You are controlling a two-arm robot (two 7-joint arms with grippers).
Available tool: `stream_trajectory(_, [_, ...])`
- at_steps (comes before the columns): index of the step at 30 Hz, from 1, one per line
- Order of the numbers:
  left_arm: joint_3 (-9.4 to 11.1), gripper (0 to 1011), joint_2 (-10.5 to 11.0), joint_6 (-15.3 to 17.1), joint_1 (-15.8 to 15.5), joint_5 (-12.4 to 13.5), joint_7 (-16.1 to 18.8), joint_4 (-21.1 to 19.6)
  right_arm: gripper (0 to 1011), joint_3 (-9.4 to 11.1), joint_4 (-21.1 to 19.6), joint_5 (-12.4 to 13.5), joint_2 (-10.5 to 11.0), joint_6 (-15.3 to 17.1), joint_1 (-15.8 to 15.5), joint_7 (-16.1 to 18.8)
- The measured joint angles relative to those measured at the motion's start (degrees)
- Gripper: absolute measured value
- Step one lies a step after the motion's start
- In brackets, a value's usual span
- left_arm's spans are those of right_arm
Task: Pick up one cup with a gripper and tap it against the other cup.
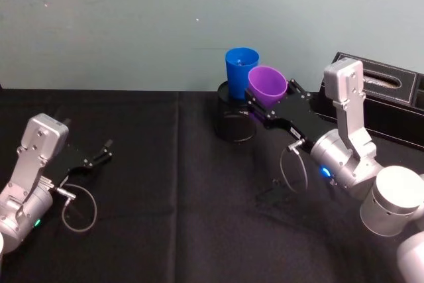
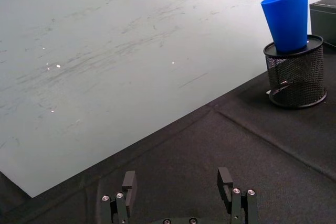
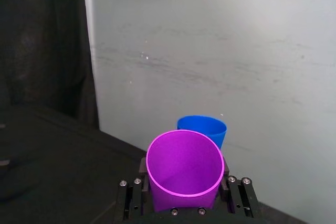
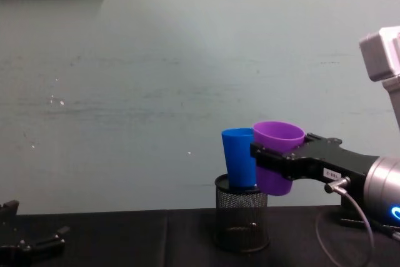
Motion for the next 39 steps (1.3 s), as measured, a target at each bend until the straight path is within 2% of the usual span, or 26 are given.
stream_trajectory(9, [0.0,1011,0.0,0.0,0.0,0.0,0.0,0.0,729,0.1,-4.8,0.5,2.1,3.0,-4.1,-0.6])
stream_trajectory(14, [0.0,1011,0.0,0.0,0.0,0.0,0.0,0.0,729,0.4,-6.0,0.5,2.7,3.7,-5.2,-1.0])
stream_trajectory(39, [0.0,1011,0.0,0.0,0.0,0.0,0.0,0.0,729,0.3,-6.1,0.5,2.7,3.7,-5.2,-1.1])
